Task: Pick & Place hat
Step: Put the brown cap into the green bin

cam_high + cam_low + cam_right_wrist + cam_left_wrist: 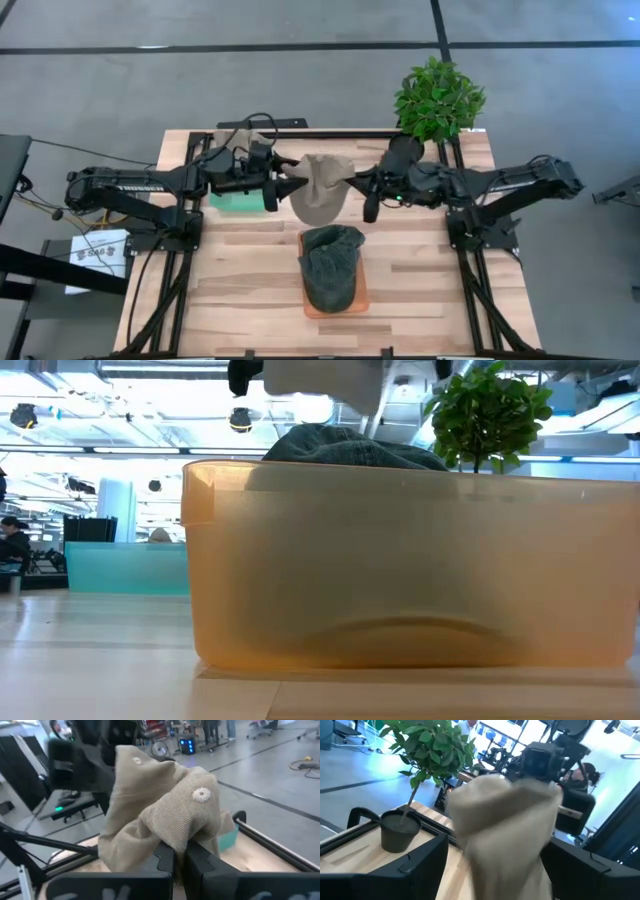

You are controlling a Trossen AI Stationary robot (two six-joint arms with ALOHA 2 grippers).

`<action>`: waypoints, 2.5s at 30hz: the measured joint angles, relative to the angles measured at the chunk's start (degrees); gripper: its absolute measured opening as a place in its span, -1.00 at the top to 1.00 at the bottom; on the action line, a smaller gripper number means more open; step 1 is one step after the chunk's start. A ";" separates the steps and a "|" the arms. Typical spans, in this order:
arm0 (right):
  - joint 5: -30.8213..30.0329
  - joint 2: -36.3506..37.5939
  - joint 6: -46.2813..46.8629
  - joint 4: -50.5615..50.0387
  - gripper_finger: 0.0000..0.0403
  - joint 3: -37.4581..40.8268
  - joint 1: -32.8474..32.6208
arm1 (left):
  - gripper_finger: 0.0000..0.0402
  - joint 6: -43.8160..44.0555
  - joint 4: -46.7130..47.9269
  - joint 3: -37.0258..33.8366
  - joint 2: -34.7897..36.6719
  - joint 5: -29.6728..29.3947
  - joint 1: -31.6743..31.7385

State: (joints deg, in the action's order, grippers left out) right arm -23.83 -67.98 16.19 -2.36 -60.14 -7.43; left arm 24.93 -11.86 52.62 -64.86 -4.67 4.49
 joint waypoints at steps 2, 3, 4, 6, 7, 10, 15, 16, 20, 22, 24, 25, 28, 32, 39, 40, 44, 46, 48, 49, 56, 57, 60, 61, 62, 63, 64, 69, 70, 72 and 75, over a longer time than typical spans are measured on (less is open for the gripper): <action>1.52 -1.23 0.11 0.60 0.98 0.00 0.68 | -0.52 -0.01 0.04 0.00 -0.02 0.00 0.00; 2.55 -1.80 0.20 1.38 0.98 0.00 1.04 | -0.52 -0.03 0.04 0.00 -0.06 -0.01 0.00; 3.44 -2.22 0.24 1.85 0.98 0.00 1.36 | -0.51 -0.05 -0.05 0.00 -0.31 -0.05 0.02; 4.39 -2.84 0.26 2.05 0.98 0.00 1.74 | -0.49 -0.09 0.09 -0.03 -0.76 -0.18 0.02; 4.44 -3.09 0.26 2.29 0.97 0.00 1.91 | -0.46 -0.11 0.50 -0.07 -0.80 -0.20 0.02; 4.46 -3.15 0.28 3.19 0.97 0.00 1.96 | -0.26 -0.13 1.39 0.00 -1.64 -0.39 0.00; 4.45 -2.75 -1.55 5.24 0.97 0.00 1.98 | 0.36 -0.08 3.10 -0.04 -2.56 -0.89 0.00; 4.43 -2.54 -1.64 5.15 0.97 0.00 2.11 | 0.51 -0.06 3.31 -0.15 -2.60 -0.85 0.00; 4.41 -2.08 -1.65 4.30 0.95 0.00 2.57 | 0.93 0.11 2.58 0.03 -2.88 -0.83 -0.11; 4.41 -2.08 -1.67 3.82 0.91 0.00 2.77 | 0.94 0.13 2.92 -0.04 -3.02 -0.81 -0.11; 4.42 -2.01 -1.64 2.76 0.85 0.00 2.96 | 0.97 0.13 3.15 -0.04 -2.86 -0.80 -0.09; 4.43 -1.91 -1.64 1.61 0.80 0.00 3.15 | 0.97 0.13 3.56 -0.04 -2.82 -0.79 -0.11; 4.39 -1.18 -1.62 -2.91 0.66 0.00 4.07 | 0.98 0.15 5.14 -0.04 -2.46 -0.97 0.44; 4.40 0.12 -1.20 -8.10 0.45 0.00 6.06 | 0.99 0.17 7.18 0.00 -0.51 -1.72 1.78; 4.41 2.35 -1.22 -15.24 0.08 0.00 8.72 | 1.00 -1.05 20.61 -0.04 6.39 -0.93 7.00; 4.38 2.53 -1.25 -16.48 0.04 0.00 9.17 | 1.00 -1.50 23.05 -0.04 7.58 -0.31 8.17; 4.22 2.62 -1.21 -20.19 -0.08 0.00 11.21 | 1.00 -4.20 31.90 -0.04 12.35 1.52 13.53; 4.21 2.41 -1.21 -20.34 -0.12 0.00 12.07 | 1.00 -6.69 34.79 -0.04 14.21 2.50 16.81; 4.21 2.28 -1.20 -20.21 -0.13 0.00 12.86 | 1.00 -9.39 36.36 -0.04 15.12 4.29 20.14; 4.21 2.13 -1.20 -19.56 -0.13 0.00 13.20 | 1.00 -10.61 37.38 -0.04 15.29 5.15 21.93; 4.03 2.03 -1.10 -16.64 -0.10 0.00 15.19 | 1.00 -17.83 42.00 -0.04 13.48 13.27 34.80; 4.01 2.03 -1.10 -16.19 -0.10 0.00 15.44 | 1.00 -18.65 41.50 -0.04 12.78 15.36 36.38; 4.01 2.05 -1.08 -14.97 -0.09 0.00 16.05 | 1.00 -20.37 39.96 -0.06 9.91 21.06 40.81; 4.00 2.04 -1.08 -14.83 -0.09 0.00 16.25 | 1.00 -20.45 38.77 -0.51 8.76 22.83 42.08; 4.01 2.05 -1.08 -14.73 -0.09 0.00 16.32 | 1.00 -20.46 37.22 -1.19 7.73 25.12 43.19; 3.99 2.05 -0.89 -14.72 -0.09 0.00 16.36 | 1.00 -20.35 35.51 -1.85 6.76 27.76 44.14; 3.86 2.04 -0.15 -14.74 -0.09 0.00 16.36 | 1.00 -20.15 34.26 -2.41 6.00 29.87 45.01; 2.91 2.03 1.81 -15.13 -0.09 0.00 16.32 | 1.00 -19.89 34.16 -5.51 3.97 30.71 48.36; 2.90 2.03 1.81 -15.13 -0.09 0.00 16.32 | 1.00 -19.89 34.54 -6.16 3.99 30.75 49.07; 2.88 2.03 1.83 -15.13 -0.09 0.00 16.32 | 1.00 -19.87 34.70 -7.05 4.50 30.76 50.33; 2.82 2.03 1.83 -15.07 -0.08 0.00 16.32 | 1.00 -19.84 35.69 -8.61 4.90 29.41 51.96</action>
State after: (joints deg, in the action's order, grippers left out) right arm -21.01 -65.95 18.02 -17.44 -60.14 8.88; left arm 5.09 23.83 44.02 -59.96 24.74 56.45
